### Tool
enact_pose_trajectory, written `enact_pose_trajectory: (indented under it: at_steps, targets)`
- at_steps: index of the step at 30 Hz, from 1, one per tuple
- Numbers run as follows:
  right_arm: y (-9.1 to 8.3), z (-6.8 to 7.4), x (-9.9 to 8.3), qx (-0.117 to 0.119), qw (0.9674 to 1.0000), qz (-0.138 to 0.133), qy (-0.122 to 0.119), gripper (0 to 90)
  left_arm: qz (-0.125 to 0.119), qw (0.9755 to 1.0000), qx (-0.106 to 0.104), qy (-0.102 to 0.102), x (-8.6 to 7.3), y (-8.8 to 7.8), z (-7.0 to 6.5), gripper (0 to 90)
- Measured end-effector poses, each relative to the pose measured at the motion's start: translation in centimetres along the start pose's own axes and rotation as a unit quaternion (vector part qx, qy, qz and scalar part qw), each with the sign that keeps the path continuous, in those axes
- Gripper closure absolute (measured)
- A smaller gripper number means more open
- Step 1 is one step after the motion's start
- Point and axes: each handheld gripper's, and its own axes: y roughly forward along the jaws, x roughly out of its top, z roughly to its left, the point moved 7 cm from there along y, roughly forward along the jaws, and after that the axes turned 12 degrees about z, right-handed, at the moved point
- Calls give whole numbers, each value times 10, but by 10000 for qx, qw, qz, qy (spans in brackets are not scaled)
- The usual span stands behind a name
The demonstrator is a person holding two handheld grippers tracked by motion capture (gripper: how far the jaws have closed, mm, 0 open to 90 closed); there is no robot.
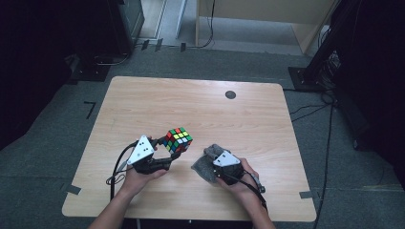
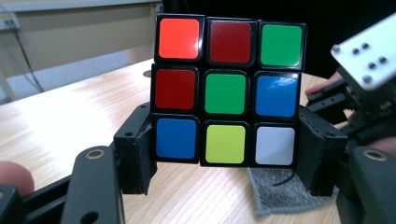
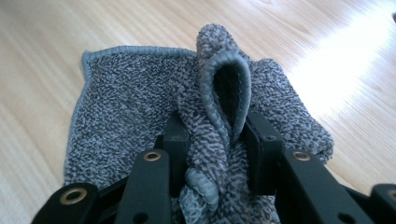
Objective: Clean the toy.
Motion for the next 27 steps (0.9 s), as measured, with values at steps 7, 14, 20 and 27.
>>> enact_pose_trajectory:
  at_steps: [7,14,20,27]
  targets:
    - [-1,-4,1,-90,9995,-110,285,746,71,9997,92,-196,-2,0,6,338]
    - [-33,-16,15,104,9919,-831,956,772,303,9994,126,-66,-6,6,3,339]
    - [-78,-14,39,465,9769,-1762,1117,770,570,9977,101,346,-10,16,-11,339]
    - [-122,8,61,1172,9529,-2584,1073,762,279,9975,-119,640,-2,13,-30,339]
